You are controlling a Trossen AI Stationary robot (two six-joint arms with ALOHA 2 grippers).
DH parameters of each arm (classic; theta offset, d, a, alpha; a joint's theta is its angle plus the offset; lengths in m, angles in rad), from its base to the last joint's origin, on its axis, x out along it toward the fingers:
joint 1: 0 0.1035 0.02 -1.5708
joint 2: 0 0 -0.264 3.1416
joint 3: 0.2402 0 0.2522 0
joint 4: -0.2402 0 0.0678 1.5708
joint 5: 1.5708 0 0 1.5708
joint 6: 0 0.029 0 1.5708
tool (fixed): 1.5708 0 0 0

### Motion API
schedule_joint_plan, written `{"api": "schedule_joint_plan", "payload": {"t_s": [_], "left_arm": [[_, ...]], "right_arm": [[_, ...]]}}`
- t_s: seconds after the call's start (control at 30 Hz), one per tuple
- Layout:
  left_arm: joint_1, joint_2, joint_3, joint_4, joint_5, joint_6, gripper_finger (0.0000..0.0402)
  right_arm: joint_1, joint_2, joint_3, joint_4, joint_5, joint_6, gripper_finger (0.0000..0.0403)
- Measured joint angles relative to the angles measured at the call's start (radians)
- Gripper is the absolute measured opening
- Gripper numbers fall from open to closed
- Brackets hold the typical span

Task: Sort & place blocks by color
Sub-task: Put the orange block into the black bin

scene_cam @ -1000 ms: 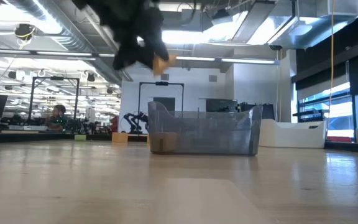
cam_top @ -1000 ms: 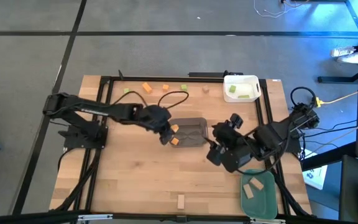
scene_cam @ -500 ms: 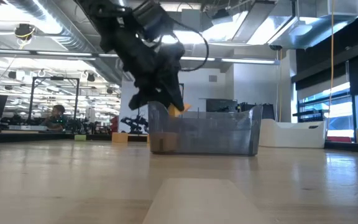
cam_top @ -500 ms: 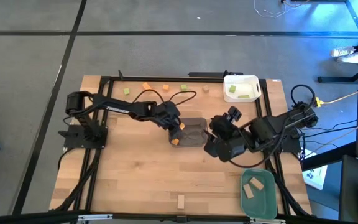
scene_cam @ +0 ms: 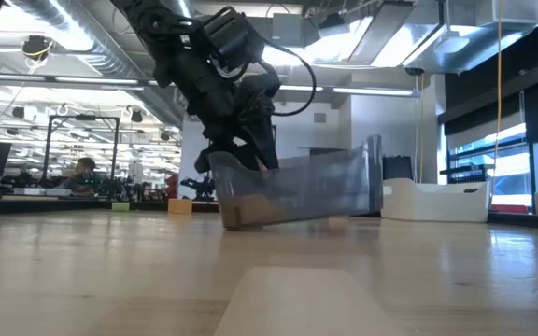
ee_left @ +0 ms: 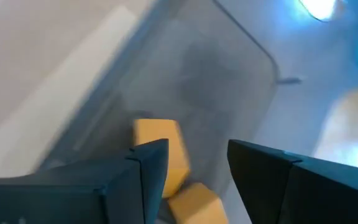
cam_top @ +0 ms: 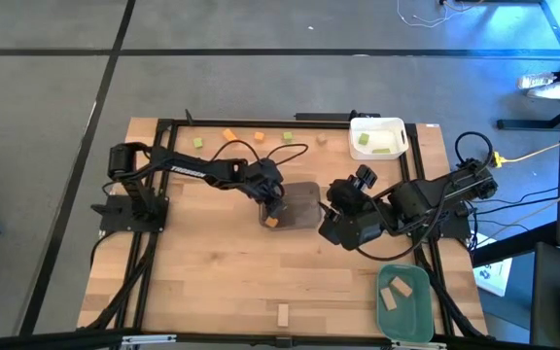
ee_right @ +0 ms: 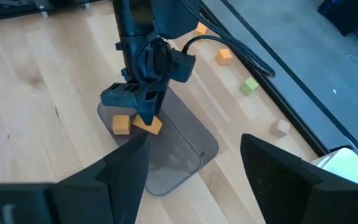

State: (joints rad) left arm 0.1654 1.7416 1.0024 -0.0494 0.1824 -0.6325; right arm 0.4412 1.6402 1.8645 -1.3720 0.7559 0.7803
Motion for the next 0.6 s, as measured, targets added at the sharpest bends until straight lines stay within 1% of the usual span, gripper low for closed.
{"api": "schedule_joint_plan", "payload": {"t_s": [0.07,0.2,0.27,0.37,0.43,0.5,0.6], "left_arm": [[0.000,0.000,0.015,-0.004,0.044,-0.009,0.0158],[-0.007,-0.008,0.073,0.001,0.110,0.048,0.0158],[-0.016,-0.021,0.108,-0.011,0.151,0.080,0.0158],[-0.042,-0.059,0.143,-0.087,0.194,0.093,0.0158],[-0.066,-0.082,0.162,-0.149,0.182,0.105,0.0158],[-0.091,-0.119,0.170,-0.232,0.134,0.115,0.0158],[-0.119,-0.180,0.184,-0.324,0.014,0.097,0.0158]], "right_arm": [[0.000,0.000,0.000,0.000,0.000,0.000,0.0250],[0.000,0.000,0.000,0.000,-0.002,-0.002,0.0250],[0.000,0.000,0.000,0.000,-0.031,-0.013,0.0250],[0.000,0.000,0.000,0.001,-0.094,-0.061,0.0250],[0.000,0.000,0.000,0.006,-0.118,-0.077,0.0250],[0.000,0.000,0.000,0.024,-0.130,-0.079,0.0250],[0.000,0.000,0.000,0.049,-0.130,-0.078,0.0250]]}}
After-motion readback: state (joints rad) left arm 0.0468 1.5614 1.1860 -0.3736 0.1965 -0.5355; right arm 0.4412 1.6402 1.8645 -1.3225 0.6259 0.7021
